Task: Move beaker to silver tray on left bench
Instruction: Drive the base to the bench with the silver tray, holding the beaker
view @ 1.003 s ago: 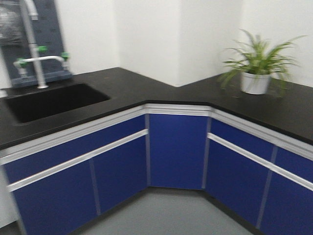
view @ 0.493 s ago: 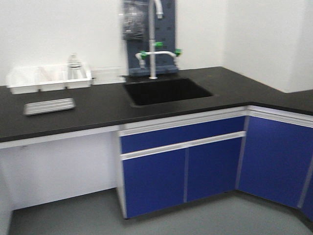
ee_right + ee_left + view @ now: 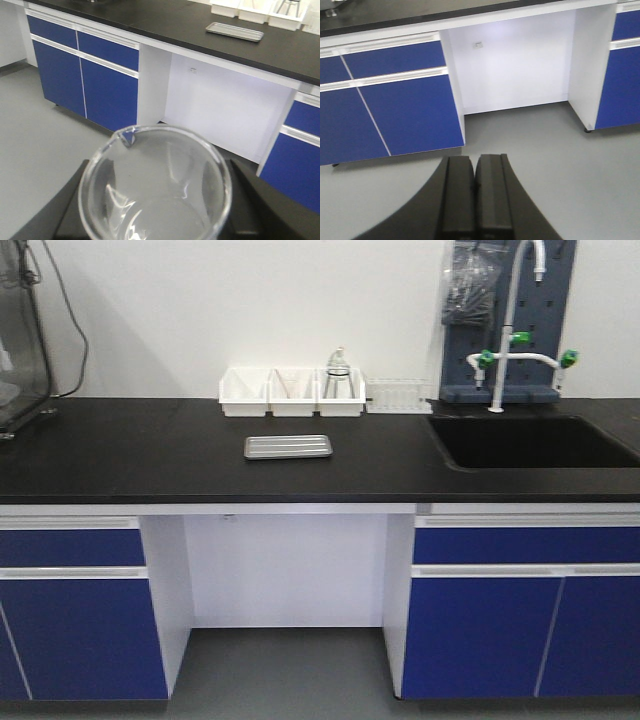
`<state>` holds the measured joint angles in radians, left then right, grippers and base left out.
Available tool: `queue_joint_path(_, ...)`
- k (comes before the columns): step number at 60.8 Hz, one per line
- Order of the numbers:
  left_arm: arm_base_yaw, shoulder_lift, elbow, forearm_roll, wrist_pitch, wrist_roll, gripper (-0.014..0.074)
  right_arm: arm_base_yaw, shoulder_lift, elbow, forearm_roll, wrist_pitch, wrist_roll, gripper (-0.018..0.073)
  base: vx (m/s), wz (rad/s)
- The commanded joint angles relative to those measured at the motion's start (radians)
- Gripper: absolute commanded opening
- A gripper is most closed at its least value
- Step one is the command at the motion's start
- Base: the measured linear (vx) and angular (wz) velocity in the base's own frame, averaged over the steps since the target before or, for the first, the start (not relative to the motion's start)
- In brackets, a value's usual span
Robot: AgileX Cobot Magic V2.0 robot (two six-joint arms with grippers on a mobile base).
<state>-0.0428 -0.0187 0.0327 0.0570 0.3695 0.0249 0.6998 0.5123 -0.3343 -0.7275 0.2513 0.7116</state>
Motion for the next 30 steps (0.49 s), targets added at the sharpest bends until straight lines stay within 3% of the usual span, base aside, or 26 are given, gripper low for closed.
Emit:
queue_joint_path(1,-0.007,-0.007,0.02,-0.003,-0.075,-0.002,0.0001,-0.005,0.001,-0.033,-0.026,-0.061,0.001,-0.0011,0.13,0.28)
queue_joint_path(16,-0.007,-0.007,0.02,-0.003,-0.075,-0.002,0.0001,-0.005,0.001,-0.033,-0.026,-0.061,0.001,-0.0011,0.17,0.18)
queue_joint_path(30,-0.007,-0.007,0.02,-0.003,-0.075,-0.002,0.0001,-0.005,0.001,-0.033,-0.026,-0.061,0.001,-0.0011,0.26,-0.03)
